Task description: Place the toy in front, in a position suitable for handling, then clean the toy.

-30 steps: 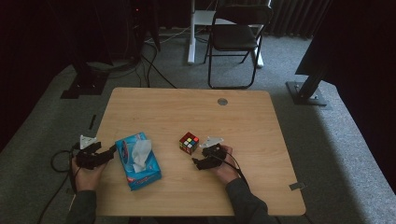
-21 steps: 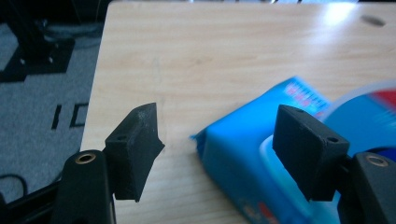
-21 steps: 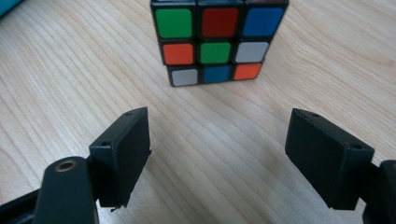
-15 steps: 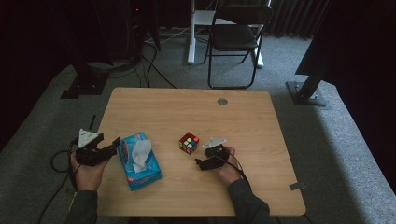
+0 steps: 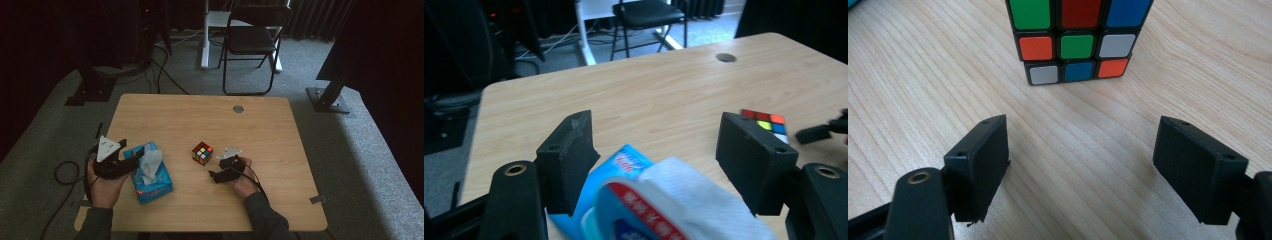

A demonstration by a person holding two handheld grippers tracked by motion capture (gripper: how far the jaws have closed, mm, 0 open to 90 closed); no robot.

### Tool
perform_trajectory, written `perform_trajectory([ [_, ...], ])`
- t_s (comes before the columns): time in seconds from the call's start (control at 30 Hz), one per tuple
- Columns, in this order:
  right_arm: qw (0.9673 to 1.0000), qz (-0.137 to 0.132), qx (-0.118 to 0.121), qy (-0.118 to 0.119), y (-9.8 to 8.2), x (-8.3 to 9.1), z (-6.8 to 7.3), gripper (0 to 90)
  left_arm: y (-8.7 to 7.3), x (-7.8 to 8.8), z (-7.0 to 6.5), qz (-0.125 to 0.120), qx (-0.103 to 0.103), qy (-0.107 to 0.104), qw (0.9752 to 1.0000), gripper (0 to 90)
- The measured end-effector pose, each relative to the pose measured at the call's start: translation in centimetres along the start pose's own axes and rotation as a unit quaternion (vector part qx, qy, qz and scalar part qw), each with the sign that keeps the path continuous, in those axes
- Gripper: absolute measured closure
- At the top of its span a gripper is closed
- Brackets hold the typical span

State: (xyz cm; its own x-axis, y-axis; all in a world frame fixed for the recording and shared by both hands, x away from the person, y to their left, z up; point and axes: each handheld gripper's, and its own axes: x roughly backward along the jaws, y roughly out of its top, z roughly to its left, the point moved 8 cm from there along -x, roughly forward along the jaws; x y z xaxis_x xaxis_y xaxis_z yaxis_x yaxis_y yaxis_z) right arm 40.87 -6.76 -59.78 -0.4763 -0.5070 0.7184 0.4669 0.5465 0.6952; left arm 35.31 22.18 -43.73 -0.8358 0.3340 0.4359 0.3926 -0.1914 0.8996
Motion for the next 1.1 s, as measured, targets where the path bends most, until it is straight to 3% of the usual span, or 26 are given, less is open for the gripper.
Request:
perform_trajectory([
  [0.23,1.0,0.0,0.001,0.002,0.0,0.0,0.1,22.2,0.2,-0.2,-1.8,0.002,-0.009,-0.024,0.9997,32.8],
  [0.47,1.0,-0.002,0.0,0.008,0.2,0.0,0.2,23.9,-0.6,-0.7,-3.6,0.021,-0.018,-0.041,0.9988,33.4],
  [0.73,0.9999,-0.007,-0.002,0.008,0.5,0.1,0.2,23.8,-1.6,-0.9,-5.4,0.039,-0.046,-0.044,0.9972,33.4],
  [0.93,0.9999,-0.006,0.001,0.009,0.5,0.0,0.4,23.8,-2.3,-1.4,-6.1,0.051,-0.053,-0.049,0.9961,33.4],
  [1.1,0.9999,-0.008,0.0,0.011,0.6,0.0,0.4,23.8,-3.0,-1.5,-6.1,0.062,-0.062,-0.036,0.9955,33.4],
])
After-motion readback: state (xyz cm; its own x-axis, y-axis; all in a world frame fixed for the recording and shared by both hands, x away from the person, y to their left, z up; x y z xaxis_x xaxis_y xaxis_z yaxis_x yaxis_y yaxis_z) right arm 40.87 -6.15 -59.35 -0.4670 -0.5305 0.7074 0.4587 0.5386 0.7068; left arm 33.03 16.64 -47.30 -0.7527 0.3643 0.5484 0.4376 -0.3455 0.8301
